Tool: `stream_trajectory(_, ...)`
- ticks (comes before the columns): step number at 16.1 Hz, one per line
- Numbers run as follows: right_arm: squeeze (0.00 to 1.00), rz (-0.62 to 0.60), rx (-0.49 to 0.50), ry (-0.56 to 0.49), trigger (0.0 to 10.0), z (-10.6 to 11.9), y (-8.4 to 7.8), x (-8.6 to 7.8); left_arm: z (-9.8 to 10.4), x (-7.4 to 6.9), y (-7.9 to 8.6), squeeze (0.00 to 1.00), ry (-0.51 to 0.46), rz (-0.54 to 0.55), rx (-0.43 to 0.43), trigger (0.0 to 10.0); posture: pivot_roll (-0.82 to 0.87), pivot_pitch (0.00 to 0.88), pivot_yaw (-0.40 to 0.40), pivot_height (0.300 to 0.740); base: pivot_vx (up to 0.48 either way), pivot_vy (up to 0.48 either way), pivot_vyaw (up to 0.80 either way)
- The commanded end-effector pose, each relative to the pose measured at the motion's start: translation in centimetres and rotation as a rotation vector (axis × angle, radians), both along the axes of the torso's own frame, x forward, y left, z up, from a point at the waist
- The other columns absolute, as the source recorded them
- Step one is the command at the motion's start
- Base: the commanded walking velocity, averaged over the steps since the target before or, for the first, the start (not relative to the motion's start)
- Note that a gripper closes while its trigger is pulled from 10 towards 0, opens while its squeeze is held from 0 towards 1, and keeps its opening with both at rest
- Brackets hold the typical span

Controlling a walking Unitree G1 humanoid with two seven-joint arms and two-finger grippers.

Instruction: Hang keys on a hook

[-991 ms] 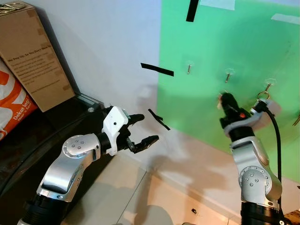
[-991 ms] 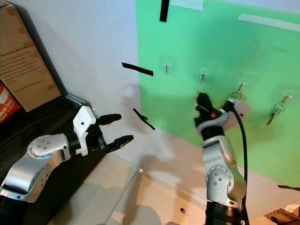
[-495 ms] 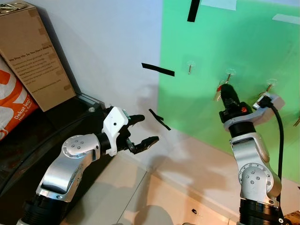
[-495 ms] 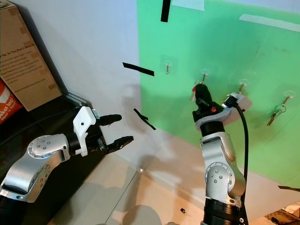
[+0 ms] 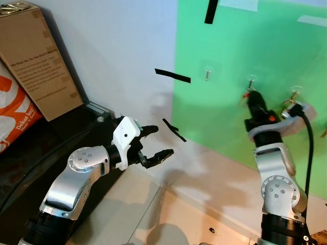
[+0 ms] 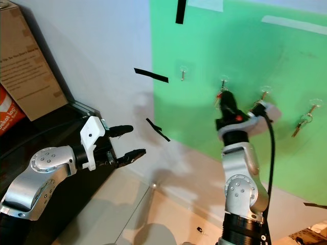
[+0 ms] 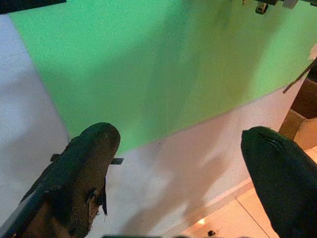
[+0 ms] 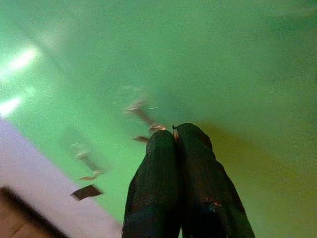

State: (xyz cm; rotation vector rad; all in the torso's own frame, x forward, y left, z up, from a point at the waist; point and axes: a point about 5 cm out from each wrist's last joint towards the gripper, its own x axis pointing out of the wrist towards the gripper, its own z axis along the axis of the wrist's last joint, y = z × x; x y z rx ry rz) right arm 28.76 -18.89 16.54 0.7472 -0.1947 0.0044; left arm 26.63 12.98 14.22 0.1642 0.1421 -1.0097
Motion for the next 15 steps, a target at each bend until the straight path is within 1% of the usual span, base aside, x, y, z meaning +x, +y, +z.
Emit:
stream_trajectory(1,0.0,-0.037,0.022,0.001,10.0,0.1,-0.5,0.2,0.4,0.0,0.0,0.02,-0.011,-0.011,0.01,10.0,-0.04,0.0,0.047,0.74,0.0,0.0,0.0)
stream_trajectory(4,0.0,0.007,-0.018,0.072,10.0,-0.7,0.0,0.5,0.4,0.1,0.0,0.02,-0.012,-0.009,0.01,10.0,-0.04,0.0,0.044,0.74,0.0,0.0,0.0)
stream_trajectory(5,0.0,0.042,-0.045,0.124,10.0,-1.5,0.6,0.5,0.4,0.2,0.0,0.02,-0.013,-0.008,0.01,10.0,-0.04,0.0,0.042,0.74,0.0,0.0,0.0)
stream_trajectory(7,0.0,0.087,-0.077,0.183,10.0,-2.5,1.2,0.4,0.4,0.2,0.0,0.02,-0.015,-0.006,0.009,10.0,-0.03,0.0,0.043,0.74,0.0,0.0,0.0)
stream_trajectory(8,0.0,0.08,-0.093,0.201,10.0,-2.8,1.2,0.4,0.5,0.2,0.0,0.02,-0.017,-0.005,0.009,10.0,-0.03,0.0,0.042,0.74,0.0,0.0,0.0)
stream_trajectory(9,0.0,0.057,-0.08,0.207,10.0,-2.9,1.1,0.4,0.5,0.2,0.0,0.02,-0.018,-0.005,0.009,10.0,-0.03,0.0,0.043,0.74,0.0,0.0,0.0)
stream_trajectory(10,0.0,0.043,-0.065,0.198,10.0,-2.7,0.9,0.5,0.5,0.3,0.0,0.02,-0.019,-0.004,0.008,10.0,-0.03,0.0,0.044,0.74,0.0,0.0,0.0)
stream_trajectory(11,0.0,0.021,-0.073,0.195,10.0,-2.7,0.6,0.5,0.5,0.3,0.0,0.02,-0.019,-0.003,0.008,10.0,-0.03,0.0,0.044,0.74,0.0,0.0,0.0)
stream_trajectory(12,1.0,-0.004,-0.087,0.186,10.0,-2.7,0.2,0.4,0.5,0.3,-0.1,0.02,-0.019,-0.002,0.008,10.0,-0.03,0.0,0.043,0.74,0.0,0.0,0.0)
stream_trajectory(13,1.0,-0.005,-0.1,0.141,10.0,-2.4,-0.1,0.1,0.6,0.3,-0.1,0.02,-0.022,0.002,0.004,10.0,-0.04,0.0,0.044,0.74,0.0,0.0,0.0)
stream_trajectory(14,1.0,0.017,-0.042,0.087,10.0,-2.1,0.0,-0.1,0.6,0.3,0.0,0.02,-0.023,0.006,0.001,10.0,-0.04,0.0,0.046,0.74,0.0,0.0,0.0)
stream_trajectory(15,1.0,0.019,-0.053,0.07,10.0,-1.8,0.0,-0.2,0.6,0.3,0.0,0.02,-0.022,0.009,-0.004,10.0,-0.04,0.0,0.049,0.74,0.0,0.0,0.0)
